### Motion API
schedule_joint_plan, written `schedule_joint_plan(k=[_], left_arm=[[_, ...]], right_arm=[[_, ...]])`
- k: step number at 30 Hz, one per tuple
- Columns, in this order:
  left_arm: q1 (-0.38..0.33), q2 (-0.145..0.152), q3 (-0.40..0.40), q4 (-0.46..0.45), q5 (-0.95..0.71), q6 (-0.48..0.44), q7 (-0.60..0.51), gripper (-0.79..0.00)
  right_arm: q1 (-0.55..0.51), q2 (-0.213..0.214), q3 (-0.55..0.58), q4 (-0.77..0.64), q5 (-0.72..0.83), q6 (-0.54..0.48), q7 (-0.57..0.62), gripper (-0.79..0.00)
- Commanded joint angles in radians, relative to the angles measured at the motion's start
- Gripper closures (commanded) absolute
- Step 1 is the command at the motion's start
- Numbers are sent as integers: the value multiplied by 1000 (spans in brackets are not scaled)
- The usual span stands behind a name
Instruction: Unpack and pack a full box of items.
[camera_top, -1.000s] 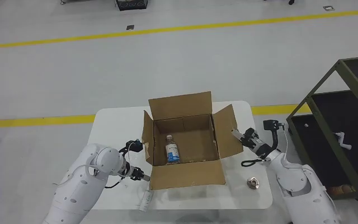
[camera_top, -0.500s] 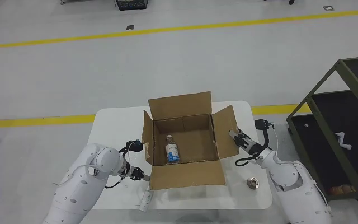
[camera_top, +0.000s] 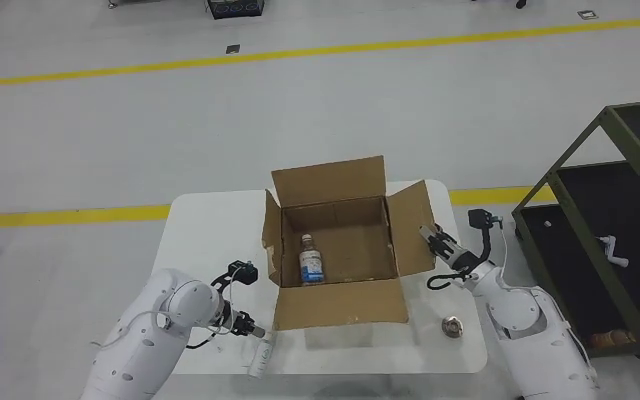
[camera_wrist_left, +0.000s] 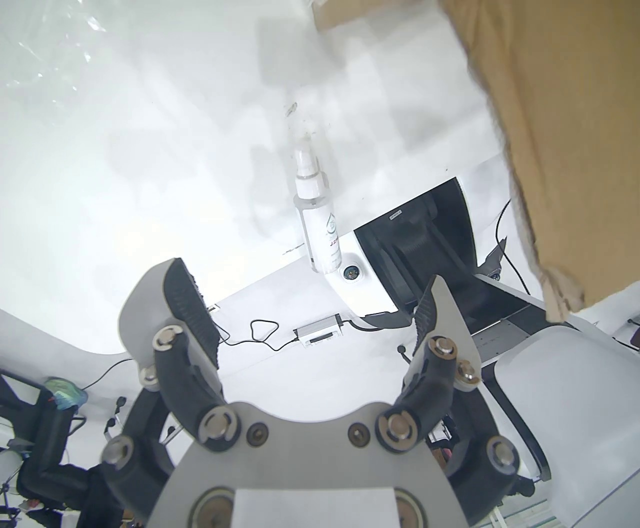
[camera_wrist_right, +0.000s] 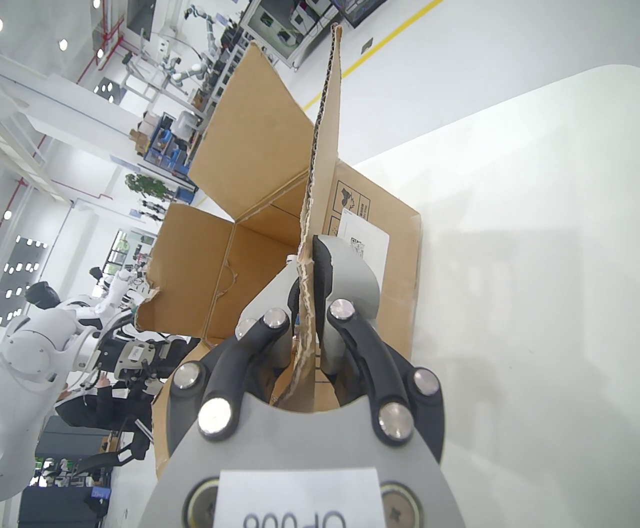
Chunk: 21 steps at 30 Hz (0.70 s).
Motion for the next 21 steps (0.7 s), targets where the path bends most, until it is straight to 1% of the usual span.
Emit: schedule_joint_plan(k=[1, 5, 8, 21], left_arm=[[15, 4, -11, 0, 3, -3, 7, -785], [47, 12, -35, -3, -26, -12, 14, -785], [59, 17, -41, -5, -46, -29, 8, -785], [60, 18, -42, -7, -49, -31, 6, -785]], right_arm=[[1, 0, 2, 2, 15, 1, 0, 0], [2, 0, 5, 7, 44, -1, 8, 0], [5, 0, 5, 12, 56, -1, 16, 0], [11, 3, 2, 28, 45, 2, 23, 0]])
